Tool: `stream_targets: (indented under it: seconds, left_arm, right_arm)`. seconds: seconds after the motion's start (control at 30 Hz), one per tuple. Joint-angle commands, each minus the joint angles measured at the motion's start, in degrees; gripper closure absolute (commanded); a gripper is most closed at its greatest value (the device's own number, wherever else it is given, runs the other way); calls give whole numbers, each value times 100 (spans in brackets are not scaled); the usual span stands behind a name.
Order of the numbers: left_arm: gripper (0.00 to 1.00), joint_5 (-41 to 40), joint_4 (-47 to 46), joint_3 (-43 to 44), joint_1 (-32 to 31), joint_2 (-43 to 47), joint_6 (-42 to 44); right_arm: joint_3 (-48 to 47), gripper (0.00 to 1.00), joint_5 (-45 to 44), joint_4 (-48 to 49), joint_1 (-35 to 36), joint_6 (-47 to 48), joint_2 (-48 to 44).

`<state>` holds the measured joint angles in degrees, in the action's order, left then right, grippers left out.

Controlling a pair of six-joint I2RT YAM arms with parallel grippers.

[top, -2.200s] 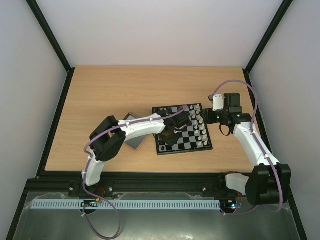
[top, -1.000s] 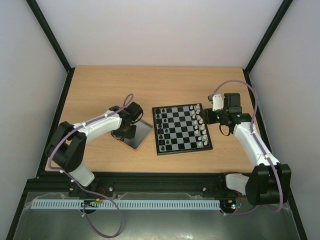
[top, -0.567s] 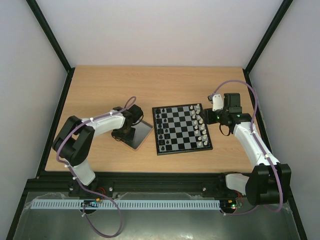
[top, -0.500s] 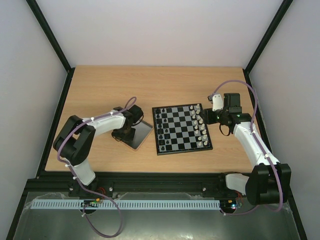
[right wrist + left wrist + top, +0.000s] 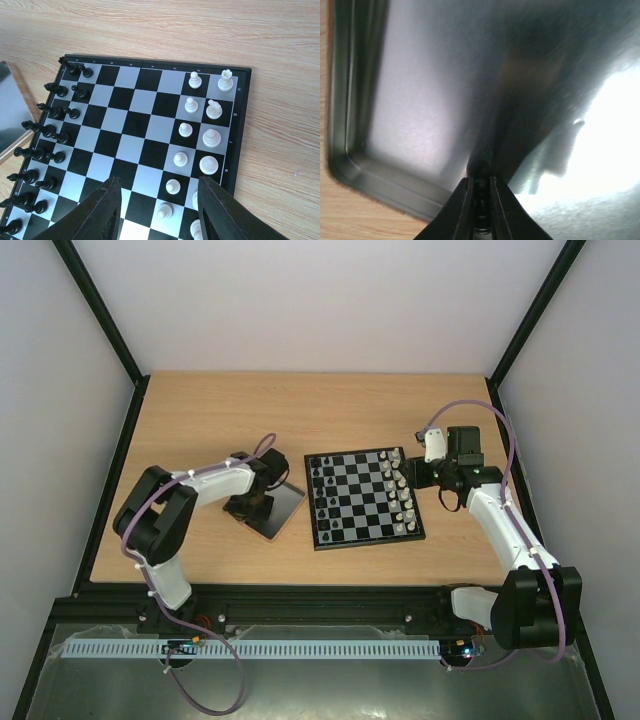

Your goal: Set up the chess pieces on the board

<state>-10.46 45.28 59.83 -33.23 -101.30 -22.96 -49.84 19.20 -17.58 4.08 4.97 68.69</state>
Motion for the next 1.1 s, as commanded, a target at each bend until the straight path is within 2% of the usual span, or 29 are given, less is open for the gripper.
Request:
stream_targets:
  seconds: [0.0,0.17,0.3,0.43,0.7,1.07]
  left_arm:
    - [94,313,-183,469,-170,-290,80]
    - [94,394,-254,1173,-363,-750,167]
    - [95,420,-266,1386,-444,-1034,239]
    - [93,409,-274,1322,-478,-1013,233]
    - [77,360,-203,1142,-491,-744,191]
    - [77,455,-142,995,-579,-570,211]
  right_arm:
    - [54,56,27,-80,-25,56,40]
    - [54,56,-3,-74,-30,56,31]
    - [58,56,-28,-72,-29,56,31]
    - [60,56,-45,-69,-29,65,39]
    - [51,56,-29,-70,-30,67,101]
    - [53,56,-11,-75,-29,56,101]
